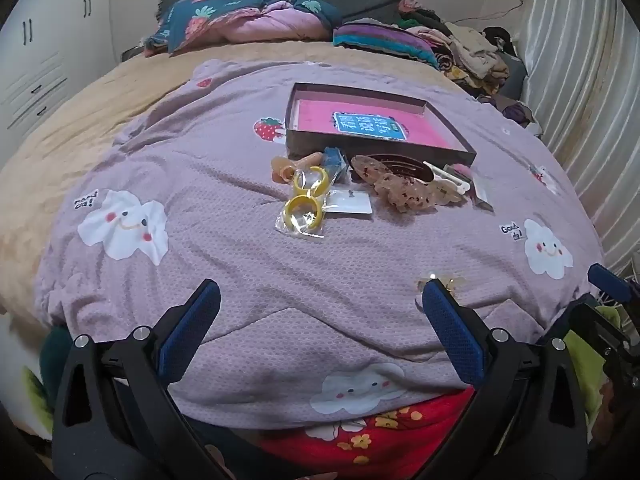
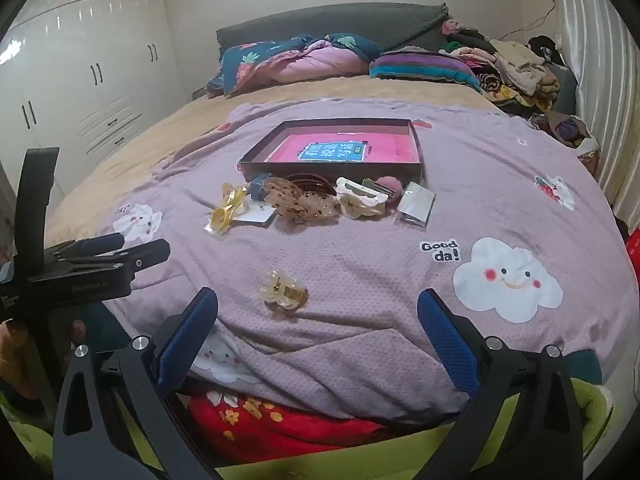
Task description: Organize jewelry
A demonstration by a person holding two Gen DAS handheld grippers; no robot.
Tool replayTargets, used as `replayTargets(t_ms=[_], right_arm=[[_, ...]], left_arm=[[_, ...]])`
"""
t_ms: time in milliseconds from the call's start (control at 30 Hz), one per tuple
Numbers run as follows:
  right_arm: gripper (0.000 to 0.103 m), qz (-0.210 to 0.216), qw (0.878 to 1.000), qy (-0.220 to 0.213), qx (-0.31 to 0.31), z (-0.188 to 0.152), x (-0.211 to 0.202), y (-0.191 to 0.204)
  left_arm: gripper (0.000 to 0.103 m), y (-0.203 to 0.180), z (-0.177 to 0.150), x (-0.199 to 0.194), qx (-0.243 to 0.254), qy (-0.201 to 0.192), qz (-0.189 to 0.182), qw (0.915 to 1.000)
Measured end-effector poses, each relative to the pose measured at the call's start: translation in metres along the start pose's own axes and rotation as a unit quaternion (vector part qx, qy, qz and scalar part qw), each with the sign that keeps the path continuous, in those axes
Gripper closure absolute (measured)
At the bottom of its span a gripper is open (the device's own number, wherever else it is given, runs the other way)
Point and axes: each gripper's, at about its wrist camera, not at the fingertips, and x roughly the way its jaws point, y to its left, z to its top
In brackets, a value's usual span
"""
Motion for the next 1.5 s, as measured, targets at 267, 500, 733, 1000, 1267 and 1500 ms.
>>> replayTargets(t_ms=[267,500,733,1000,1267,1500], right_arm=[[0.004,0.000,1.000,-0.004,-0.005,-0.0002,-0.0021,0.0022],[0.004,0.002,1.000,-0.003,-0.008,0.0023,-0.0064,0.0048],[0.004,-0.002,1.000,-0.007,-0.013,0.0011,-0.0054,0.0055],[0.004,0.000,1.000,-0.009,-0.013,0.0015,-0.0061,0.0049],[0.004,0.000,1.000,-0.011,-0.013,0.0016,-0.0067,0.0048],[0.004,0.000,1.000,-0.011,-0.013,0.0011,-0.0068,0.0043]], left_arm=[[0.008,-0.0060,0.0006,-0.0036,0.002,-0.005,0.000,1.0000],[0.008,-0.0078,0.0017,-0.0074,0.002,-0.008,-0.004,1.0000],[0.008,-0.0068,0.0010,-0.0073,0.003,-0.009,-0.005,0.9999],[0.008,-0.0060,0.0026,-0.0084,0.003,-0.010,-0.005,0.9999],[0.008,-0.0055,0.0026,-0.0089,0.001,-0.010,-0.006,0.9999],[0.008,-0.0045,0.0024,-0.0083,0.002,-0.010,-0.006,0.9999]])
